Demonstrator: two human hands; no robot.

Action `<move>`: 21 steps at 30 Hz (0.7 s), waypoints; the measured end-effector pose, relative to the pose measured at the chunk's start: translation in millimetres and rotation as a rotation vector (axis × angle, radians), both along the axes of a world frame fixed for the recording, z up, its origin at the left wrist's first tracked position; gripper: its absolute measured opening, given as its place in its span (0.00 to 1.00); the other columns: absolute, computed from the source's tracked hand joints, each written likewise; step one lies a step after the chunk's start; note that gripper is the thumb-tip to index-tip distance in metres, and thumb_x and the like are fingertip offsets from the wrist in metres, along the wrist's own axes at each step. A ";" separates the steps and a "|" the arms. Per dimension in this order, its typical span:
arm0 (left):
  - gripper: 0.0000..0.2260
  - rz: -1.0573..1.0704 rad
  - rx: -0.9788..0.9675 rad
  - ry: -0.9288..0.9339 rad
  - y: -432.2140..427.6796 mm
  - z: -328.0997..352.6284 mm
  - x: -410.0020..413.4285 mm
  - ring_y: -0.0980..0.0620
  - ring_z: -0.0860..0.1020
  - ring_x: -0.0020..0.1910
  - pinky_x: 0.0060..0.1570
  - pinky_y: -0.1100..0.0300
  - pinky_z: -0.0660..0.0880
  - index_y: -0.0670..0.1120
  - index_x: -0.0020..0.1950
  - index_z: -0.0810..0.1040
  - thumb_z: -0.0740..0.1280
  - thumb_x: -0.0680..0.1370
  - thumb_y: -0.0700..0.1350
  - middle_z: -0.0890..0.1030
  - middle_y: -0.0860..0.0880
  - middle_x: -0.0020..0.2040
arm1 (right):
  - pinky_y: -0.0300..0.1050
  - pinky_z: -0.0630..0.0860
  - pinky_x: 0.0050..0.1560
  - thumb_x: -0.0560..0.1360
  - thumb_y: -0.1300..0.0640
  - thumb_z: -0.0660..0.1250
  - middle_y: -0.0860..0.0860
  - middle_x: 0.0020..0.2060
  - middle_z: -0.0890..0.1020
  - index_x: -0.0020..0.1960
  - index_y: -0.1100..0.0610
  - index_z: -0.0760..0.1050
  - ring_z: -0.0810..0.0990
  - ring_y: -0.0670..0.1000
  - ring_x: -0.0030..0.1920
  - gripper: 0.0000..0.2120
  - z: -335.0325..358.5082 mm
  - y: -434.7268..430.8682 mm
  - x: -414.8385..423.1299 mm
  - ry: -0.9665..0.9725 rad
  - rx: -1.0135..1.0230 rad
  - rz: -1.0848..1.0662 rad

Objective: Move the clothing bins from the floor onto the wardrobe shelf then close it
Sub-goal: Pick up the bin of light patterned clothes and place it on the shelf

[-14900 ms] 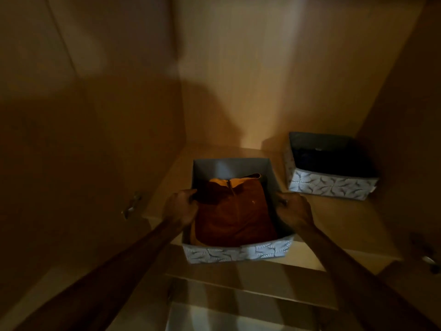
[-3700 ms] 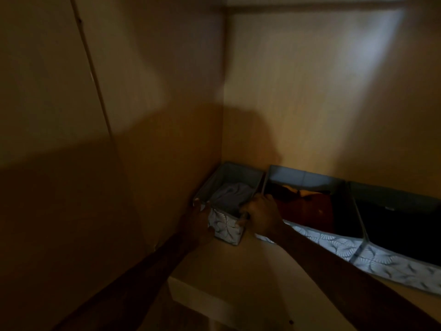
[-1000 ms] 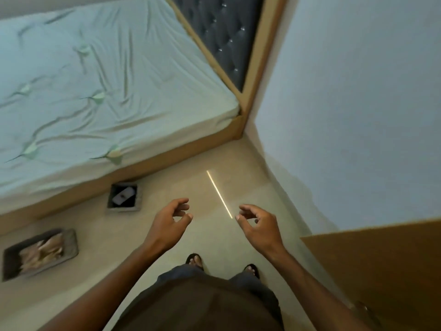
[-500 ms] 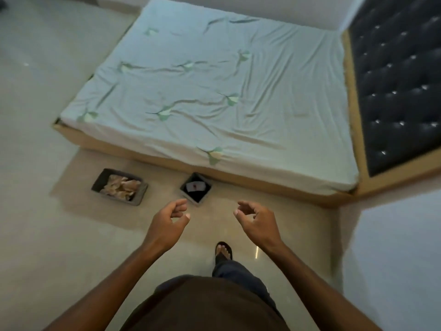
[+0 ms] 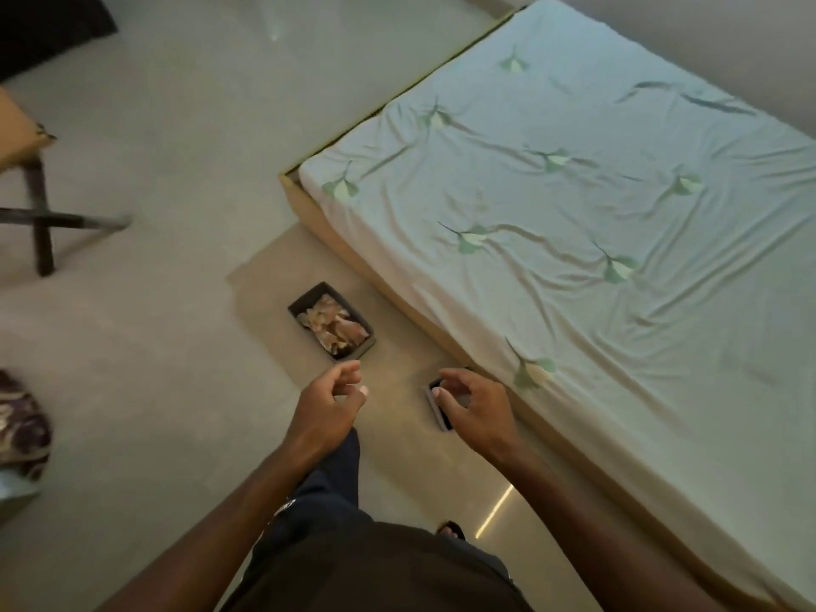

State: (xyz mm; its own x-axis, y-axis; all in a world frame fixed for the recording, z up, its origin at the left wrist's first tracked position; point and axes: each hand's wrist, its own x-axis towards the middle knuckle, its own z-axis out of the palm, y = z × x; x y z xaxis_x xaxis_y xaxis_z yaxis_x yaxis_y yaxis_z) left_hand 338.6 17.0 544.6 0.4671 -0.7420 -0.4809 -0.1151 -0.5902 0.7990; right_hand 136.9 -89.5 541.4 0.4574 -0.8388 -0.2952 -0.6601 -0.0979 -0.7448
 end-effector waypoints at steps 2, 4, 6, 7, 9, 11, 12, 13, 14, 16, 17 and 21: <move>0.18 0.037 0.042 0.015 -18.4 -10.9 46.9 0.55 0.77 0.56 0.54 0.59 0.76 0.52 0.67 0.74 0.67 0.77 0.44 0.79 0.53 0.57 | 0.27 0.73 0.44 0.75 0.49 0.68 0.45 0.50 0.82 0.62 0.52 0.77 0.78 0.36 0.46 0.17 -10.9 -23.5 49.2 0.037 0.040 0.015; 0.18 0.052 0.080 0.013 -31.9 -16.1 82.2 0.54 0.77 0.56 0.55 0.59 0.76 0.51 0.67 0.74 0.68 0.77 0.44 0.79 0.52 0.56 | 0.27 0.71 0.44 0.75 0.48 0.68 0.46 0.52 0.83 0.63 0.52 0.77 0.79 0.38 0.47 0.18 -14.8 -40.2 86.8 0.058 0.080 0.023; 0.18 0.045 0.120 0.006 -46.3 -24.5 120.4 0.55 0.77 0.55 0.54 0.60 0.75 0.50 0.67 0.74 0.67 0.77 0.44 0.79 0.52 0.56 | 0.29 0.72 0.44 0.75 0.48 0.68 0.46 0.51 0.83 0.63 0.52 0.77 0.79 0.39 0.48 0.17 -22.6 -61.1 129.3 0.082 0.119 0.055; 0.18 0.048 0.139 0.001 -54.4 -30.7 140.2 0.55 0.77 0.55 0.54 0.61 0.75 0.50 0.67 0.74 0.67 0.77 0.45 0.79 0.52 0.57 | 0.31 0.73 0.45 0.75 0.48 0.67 0.47 0.51 0.83 0.63 0.52 0.77 0.79 0.40 0.48 0.17 -27.0 -73.3 151.9 0.096 0.131 0.080; 0.18 0.058 0.180 -0.008 -68.2 -41.2 168.3 0.54 0.78 0.54 0.53 0.60 0.74 0.51 0.66 0.74 0.67 0.76 0.45 0.79 0.52 0.57 | 0.38 0.77 0.48 0.75 0.47 0.67 0.47 0.51 0.83 0.62 0.52 0.77 0.80 0.42 0.49 0.17 -35.1 -94.0 185.3 0.128 0.134 0.121; 0.19 0.085 0.237 -0.009 -85.1 -61.4 198.8 0.53 0.78 0.54 0.54 0.59 0.74 0.50 0.67 0.74 0.67 0.76 0.46 0.79 0.51 0.57 | 0.44 0.80 0.50 0.75 0.46 0.67 0.47 0.50 0.84 0.61 0.51 0.77 0.81 0.43 0.48 0.17 -54.9 -117.7 220.8 0.164 0.150 0.156; 0.19 0.113 0.261 -0.005 -94.4 -76.3 211.6 0.53 0.77 0.55 0.54 0.59 0.74 0.50 0.67 0.73 0.67 0.76 0.46 0.79 0.51 0.57 | 0.45 0.80 0.51 0.75 0.46 0.67 0.46 0.49 0.84 0.61 0.51 0.77 0.81 0.42 0.48 0.17 -70.2 -130.8 237.8 0.184 0.162 0.184; 0.19 0.136 0.292 0.002 -101.2 -91.0 220.9 0.54 0.77 0.55 0.55 0.59 0.74 0.50 0.67 0.73 0.67 0.76 0.47 0.79 0.51 0.58 | 0.46 0.80 0.51 0.74 0.46 0.67 0.46 0.49 0.84 0.60 0.50 0.77 0.81 0.42 0.48 0.16 -82.0 -141.5 250.7 0.213 0.181 0.204; 0.20 0.157 0.319 0.002 -107.7 -104.9 228.0 0.54 0.77 0.55 0.55 0.59 0.73 0.50 0.68 0.72 0.67 0.76 0.47 0.79 0.50 0.60 | 0.46 0.80 0.51 0.74 0.46 0.67 0.46 0.49 0.84 0.60 0.50 0.77 0.81 0.43 0.48 0.16 -95.6 -151.7 261.0 0.238 0.191 0.224; 0.20 0.235 0.400 0.017 -118.6 -150.3 242.5 0.51 0.77 0.57 0.55 0.59 0.73 0.50 0.68 0.72 0.66 0.76 0.47 0.78 0.48 0.62 | 0.45 0.79 0.50 0.74 0.48 0.67 0.46 0.46 0.83 0.57 0.51 0.78 0.81 0.45 0.46 0.14 -139.8 -173.7 286.2 0.298 0.231 0.297; 0.20 0.272 0.441 0.037 -123.8 -181.2 247.4 0.50 0.78 0.58 0.55 0.59 0.73 0.50 0.68 0.72 0.66 0.76 0.47 0.79 0.48 0.62 | 0.43 0.78 0.48 0.74 0.48 0.67 0.46 0.44 0.83 0.56 0.52 0.79 0.81 0.46 0.45 0.13 -170.2 -185.7 299.0 0.332 0.245 0.356; 0.20 0.344 0.561 0.143 -136.4 -286.4 248.8 0.50 0.77 0.59 0.59 0.55 0.74 0.50 0.67 0.72 0.66 0.75 0.47 0.79 0.50 0.61 | 0.40 0.73 0.46 0.75 0.48 0.66 0.49 0.49 0.84 0.60 0.52 0.78 0.81 0.48 0.48 0.16 -278.5 -224.5 333.5 0.454 0.268 0.537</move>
State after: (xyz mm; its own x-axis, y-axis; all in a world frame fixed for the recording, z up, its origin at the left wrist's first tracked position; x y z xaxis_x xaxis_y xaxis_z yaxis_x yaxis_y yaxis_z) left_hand 587.3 -119.5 258.1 0.5351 -0.1816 -0.8251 0.2383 -0.9045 0.3536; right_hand 470.4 -314.0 262.8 0.5679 -0.4076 -0.7151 -0.8207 -0.3470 -0.4540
